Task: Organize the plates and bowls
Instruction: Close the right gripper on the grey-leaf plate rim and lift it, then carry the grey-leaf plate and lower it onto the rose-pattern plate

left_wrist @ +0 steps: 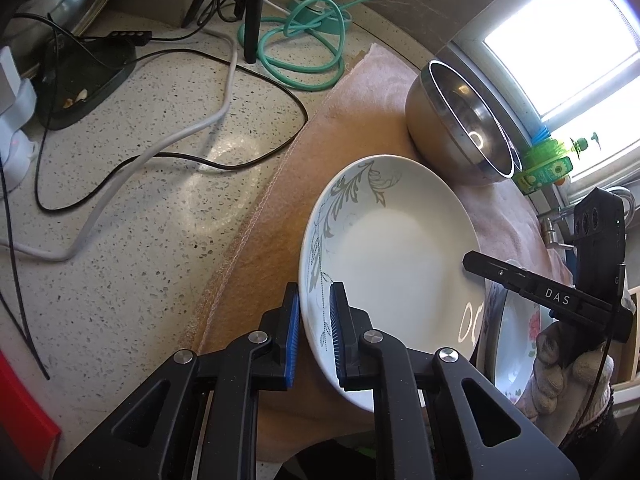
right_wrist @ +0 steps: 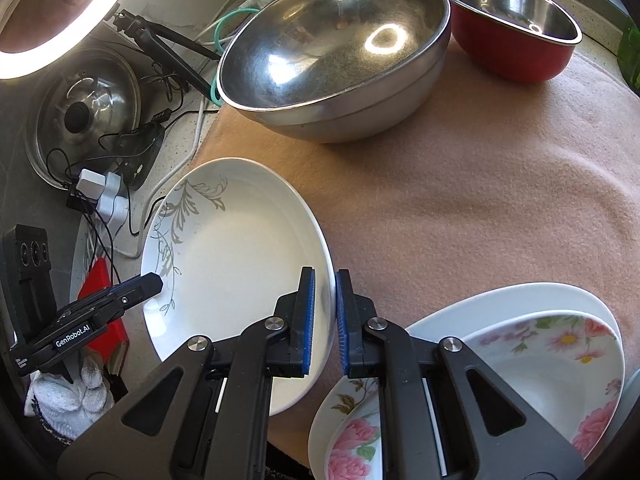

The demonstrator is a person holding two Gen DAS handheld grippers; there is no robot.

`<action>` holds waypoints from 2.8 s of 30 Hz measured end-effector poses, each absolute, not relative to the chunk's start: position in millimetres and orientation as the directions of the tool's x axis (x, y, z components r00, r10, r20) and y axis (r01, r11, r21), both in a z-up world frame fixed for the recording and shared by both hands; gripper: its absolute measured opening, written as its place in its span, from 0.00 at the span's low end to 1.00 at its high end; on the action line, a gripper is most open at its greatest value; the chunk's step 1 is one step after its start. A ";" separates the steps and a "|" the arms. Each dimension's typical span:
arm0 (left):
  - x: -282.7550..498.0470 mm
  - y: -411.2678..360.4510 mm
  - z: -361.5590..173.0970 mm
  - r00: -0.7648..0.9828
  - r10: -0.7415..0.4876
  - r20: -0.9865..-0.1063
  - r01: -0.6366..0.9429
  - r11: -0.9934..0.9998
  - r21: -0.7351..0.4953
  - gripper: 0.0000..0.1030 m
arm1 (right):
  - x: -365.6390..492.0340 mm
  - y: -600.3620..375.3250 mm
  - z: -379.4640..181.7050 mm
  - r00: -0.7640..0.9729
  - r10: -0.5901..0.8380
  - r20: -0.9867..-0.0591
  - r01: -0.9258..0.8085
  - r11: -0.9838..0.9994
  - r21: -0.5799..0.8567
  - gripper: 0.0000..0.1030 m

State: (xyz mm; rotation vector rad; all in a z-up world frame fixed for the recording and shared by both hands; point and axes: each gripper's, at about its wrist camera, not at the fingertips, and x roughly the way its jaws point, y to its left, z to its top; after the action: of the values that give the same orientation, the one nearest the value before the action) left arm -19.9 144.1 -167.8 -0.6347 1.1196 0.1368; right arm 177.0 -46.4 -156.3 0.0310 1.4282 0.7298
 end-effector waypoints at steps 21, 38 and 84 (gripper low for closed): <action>-10.1 122.4 -124.0 0.509 -0.229 -0.830 -0.323 0.843 -0.430 0.12 | 164.7 -108.2 -103.2 0.048 0.526 -0.849 -0.374 0.798 0.473 0.10; 23.6 43.6 -118.7 0.466 -0.343 -0.816 -0.141 0.881 -0.451 0.12 | 140.0 -213.1 -95.5 0.133 0.485 -0.864 -0.207 0.866 0.454 0.10; 58.9 -32.1 -146.8 0.327 -0.387 -0.862 -0.019 0.910 -0.415 0.12 | 122.8 -274.5 -124.9 0.119 0.368 -0.922 -0.122 0.927 0.354 0.15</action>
State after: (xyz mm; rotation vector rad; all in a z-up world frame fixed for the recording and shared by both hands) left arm 58.9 -32.1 -146.8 -0.3834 1.2212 -0.2485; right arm 122.8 -274.5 -124.9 0.2093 1.4088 0.3618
